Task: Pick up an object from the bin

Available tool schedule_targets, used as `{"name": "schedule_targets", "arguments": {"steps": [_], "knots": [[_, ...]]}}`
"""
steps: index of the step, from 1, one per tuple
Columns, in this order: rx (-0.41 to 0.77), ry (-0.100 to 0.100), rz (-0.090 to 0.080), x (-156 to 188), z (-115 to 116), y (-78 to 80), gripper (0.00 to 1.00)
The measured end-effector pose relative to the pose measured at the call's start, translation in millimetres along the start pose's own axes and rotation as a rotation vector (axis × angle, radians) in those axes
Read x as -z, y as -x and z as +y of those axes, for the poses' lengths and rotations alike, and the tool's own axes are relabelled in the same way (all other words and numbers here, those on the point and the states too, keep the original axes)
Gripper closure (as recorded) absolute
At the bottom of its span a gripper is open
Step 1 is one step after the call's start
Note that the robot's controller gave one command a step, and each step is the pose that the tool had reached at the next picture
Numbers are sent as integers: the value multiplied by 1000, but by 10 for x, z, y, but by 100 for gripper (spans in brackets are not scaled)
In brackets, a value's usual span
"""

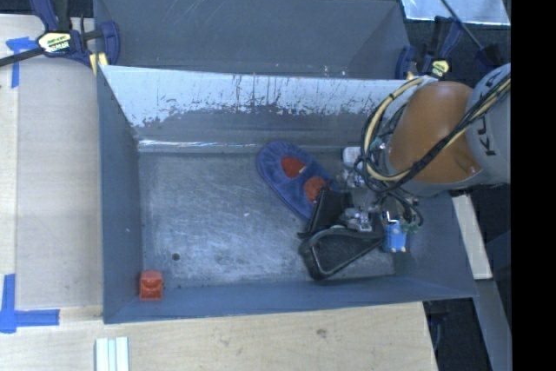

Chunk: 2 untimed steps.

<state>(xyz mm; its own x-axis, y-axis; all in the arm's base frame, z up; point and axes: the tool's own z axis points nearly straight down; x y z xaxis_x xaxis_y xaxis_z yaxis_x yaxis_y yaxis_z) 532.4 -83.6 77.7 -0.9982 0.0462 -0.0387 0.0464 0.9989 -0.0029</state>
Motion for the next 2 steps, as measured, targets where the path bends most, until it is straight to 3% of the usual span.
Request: {"name": "schedule_targets", "arguments": {"steps": [1,2], "knots": [[166,19,39,-19,-72,253,0],[132,-9,41,-9,124,284,0]]}}
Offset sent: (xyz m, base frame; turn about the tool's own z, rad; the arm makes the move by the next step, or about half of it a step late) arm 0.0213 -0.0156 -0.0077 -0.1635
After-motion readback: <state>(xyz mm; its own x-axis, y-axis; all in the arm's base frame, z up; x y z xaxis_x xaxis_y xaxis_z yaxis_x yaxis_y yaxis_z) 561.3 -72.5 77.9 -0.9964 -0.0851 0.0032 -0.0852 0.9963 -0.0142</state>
